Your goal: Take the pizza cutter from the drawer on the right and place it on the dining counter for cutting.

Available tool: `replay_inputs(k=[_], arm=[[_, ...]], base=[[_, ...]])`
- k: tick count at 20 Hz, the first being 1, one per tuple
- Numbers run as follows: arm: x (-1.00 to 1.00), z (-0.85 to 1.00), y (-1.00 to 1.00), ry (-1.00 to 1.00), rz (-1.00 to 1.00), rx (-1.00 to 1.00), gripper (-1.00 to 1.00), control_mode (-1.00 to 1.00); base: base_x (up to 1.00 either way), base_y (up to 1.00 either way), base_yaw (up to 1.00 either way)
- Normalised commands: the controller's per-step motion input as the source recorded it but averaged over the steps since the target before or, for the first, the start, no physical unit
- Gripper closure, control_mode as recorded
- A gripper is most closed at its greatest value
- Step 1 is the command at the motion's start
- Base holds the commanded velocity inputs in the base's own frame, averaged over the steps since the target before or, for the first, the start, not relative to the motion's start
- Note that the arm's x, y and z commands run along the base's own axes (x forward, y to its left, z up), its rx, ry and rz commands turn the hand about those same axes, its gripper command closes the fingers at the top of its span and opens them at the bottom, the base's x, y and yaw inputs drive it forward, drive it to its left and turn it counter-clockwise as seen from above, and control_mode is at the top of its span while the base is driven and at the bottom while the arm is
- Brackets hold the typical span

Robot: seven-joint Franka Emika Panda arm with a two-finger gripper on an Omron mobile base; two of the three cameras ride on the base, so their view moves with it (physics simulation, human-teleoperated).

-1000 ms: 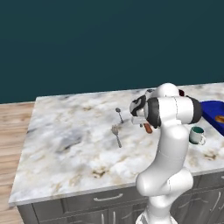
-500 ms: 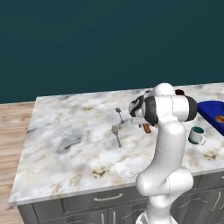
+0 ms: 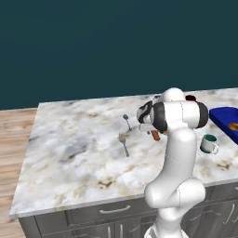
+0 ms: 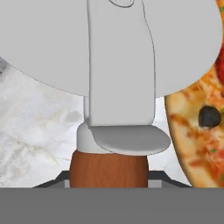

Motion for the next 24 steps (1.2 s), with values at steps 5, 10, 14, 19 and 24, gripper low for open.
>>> replay_inputs(k=[5, 10, 14, 19, 24], arm=[[0.00, 0.00, 0.00, 0.00, 0.00, 0.00, -1.00, -1.00], [0.00, 0.00, 0.00, 0.00, 0.00, 0.00, -1.00, -1.00], [0.00, 0.00, 0.00, 0.00, 0.00, 0.00, -1.00, -1.00], [-0.01, 0.27, 0.00, -0.01, 0.00, 0.00, -1.00, -1.00], [-0.29, 0.63, 0.00, -0.03, 0.00, 0.00, -1.00, -1.00]], base=[[0.00, 0.00, 0.00], [0.00, 0.00, 0.00], [0.00, 0.00, 0.00], [0.00, 0.00, 0.00], [0.00, 0.00, 0.00]])
